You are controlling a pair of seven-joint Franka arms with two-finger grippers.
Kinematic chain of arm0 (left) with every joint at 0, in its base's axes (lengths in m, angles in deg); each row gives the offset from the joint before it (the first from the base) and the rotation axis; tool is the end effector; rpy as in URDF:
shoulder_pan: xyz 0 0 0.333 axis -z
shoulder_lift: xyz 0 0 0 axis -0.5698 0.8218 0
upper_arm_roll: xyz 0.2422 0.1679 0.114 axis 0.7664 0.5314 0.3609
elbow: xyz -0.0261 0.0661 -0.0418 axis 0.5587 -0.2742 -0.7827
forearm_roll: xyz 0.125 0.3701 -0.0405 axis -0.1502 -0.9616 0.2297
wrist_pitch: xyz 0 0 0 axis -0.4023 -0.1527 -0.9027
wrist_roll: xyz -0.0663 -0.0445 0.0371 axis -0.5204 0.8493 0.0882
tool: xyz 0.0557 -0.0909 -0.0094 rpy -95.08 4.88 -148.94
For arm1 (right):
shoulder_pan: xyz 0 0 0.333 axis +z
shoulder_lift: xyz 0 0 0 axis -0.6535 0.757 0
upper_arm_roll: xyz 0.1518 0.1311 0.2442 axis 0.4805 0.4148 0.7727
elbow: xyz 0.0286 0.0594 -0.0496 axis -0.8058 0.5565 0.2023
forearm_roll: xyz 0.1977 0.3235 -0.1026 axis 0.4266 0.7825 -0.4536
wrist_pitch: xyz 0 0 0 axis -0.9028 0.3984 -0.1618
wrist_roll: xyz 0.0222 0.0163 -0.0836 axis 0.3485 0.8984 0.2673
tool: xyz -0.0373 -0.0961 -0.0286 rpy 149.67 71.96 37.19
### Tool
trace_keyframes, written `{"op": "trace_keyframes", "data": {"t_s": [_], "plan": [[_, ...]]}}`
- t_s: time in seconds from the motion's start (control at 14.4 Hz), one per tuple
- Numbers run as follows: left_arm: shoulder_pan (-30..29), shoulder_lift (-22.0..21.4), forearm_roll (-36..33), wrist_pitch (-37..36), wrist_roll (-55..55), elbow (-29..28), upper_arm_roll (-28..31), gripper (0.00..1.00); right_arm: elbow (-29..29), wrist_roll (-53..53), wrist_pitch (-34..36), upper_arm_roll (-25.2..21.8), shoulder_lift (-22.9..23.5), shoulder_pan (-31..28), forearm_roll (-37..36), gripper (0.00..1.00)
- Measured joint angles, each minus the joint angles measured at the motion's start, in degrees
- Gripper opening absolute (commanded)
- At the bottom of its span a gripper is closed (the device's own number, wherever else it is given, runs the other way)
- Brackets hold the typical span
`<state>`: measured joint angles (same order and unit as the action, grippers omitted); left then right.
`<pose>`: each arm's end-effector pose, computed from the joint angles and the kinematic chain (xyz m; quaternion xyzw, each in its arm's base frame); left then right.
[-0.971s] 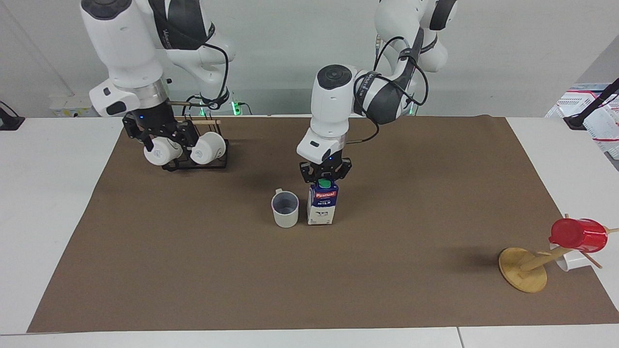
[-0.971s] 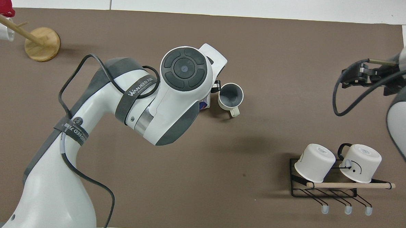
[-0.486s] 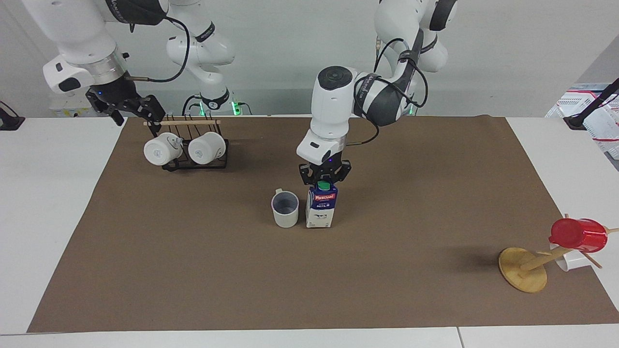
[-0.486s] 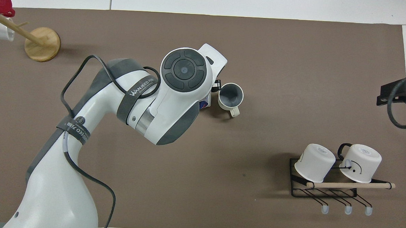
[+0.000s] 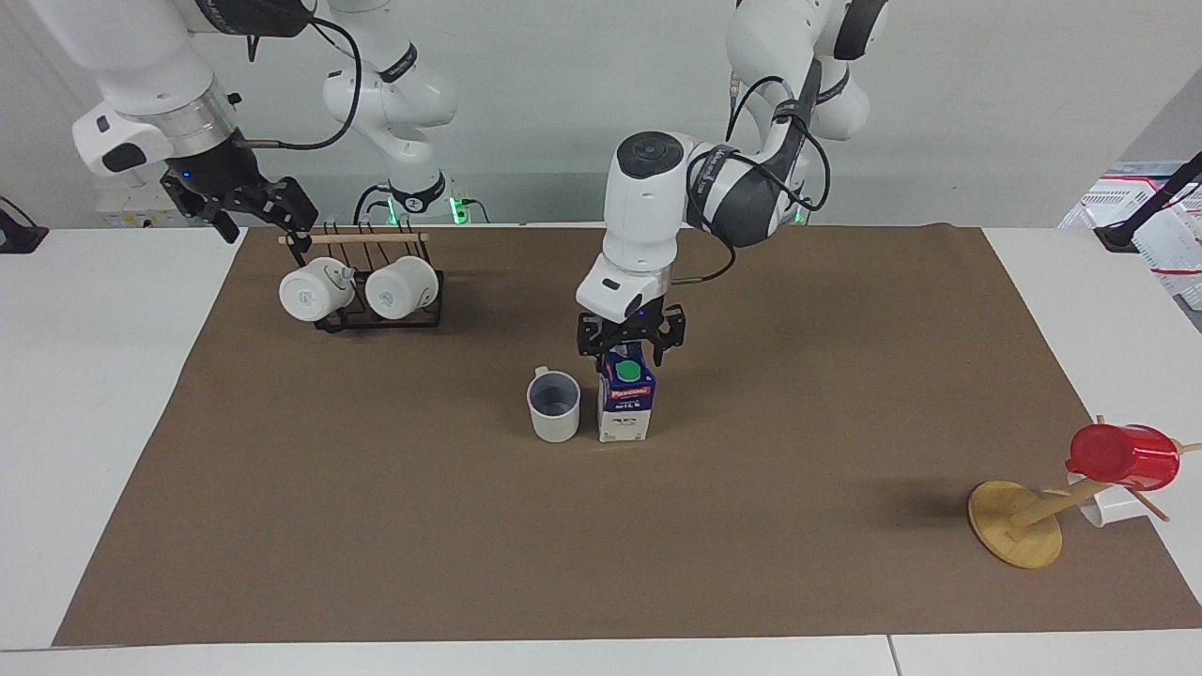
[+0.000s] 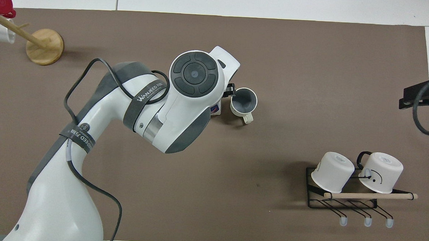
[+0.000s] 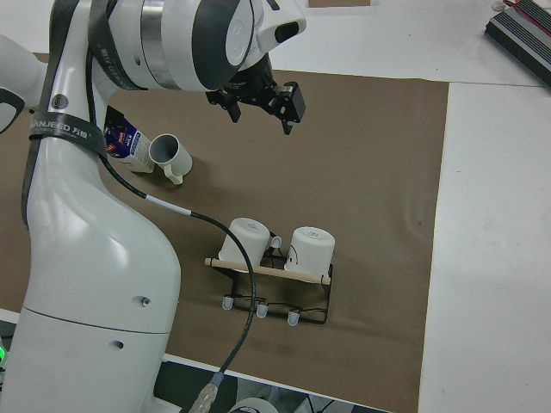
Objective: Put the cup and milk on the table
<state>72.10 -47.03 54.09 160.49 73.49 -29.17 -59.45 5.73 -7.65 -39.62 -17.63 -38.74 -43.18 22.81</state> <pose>0.5337 -0.4330 0.4621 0.9967 0.0211 0.0726 0.0279 0.5450 -0.0152 0.6447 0.9966 -0.0769 -0.0291 0.0081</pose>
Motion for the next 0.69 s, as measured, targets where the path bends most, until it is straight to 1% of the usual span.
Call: {"op": "trace_keyframes", "data": {"t_s": [0.21, 0.42, 0.55, 0.69], "plan": [[-0.07, -2.27, 0.00, -0.61, 0.00, 0.52, 0.06, 1.00, 0.00, 0.09, 0.00, 0.29, 0.00, 0.49, -0.07, 1.00], [-0.97, -5.60, -0.08, -4.68, -0.17, 0.33, 0.81, 1.00, 0.03, 0.10, 0.01, 0.33, 0.00, 0.55, -0.05, 1.00], [-4.54, -6.96, -0.16, -5.62, -3.59, -0.68, 1.11, 1.00, 0.06, 0.12, 0.02, 0.33, 0.00, 0.55, -0.05, 1.00], [-9.47, -8.79, -0.13, -5.76, -9.01, -2.88, 1.26, 1.00, 0.12, 0.12, 0.02, 0.31, 0.00, 0.48, -0.05, 1.00]]}}
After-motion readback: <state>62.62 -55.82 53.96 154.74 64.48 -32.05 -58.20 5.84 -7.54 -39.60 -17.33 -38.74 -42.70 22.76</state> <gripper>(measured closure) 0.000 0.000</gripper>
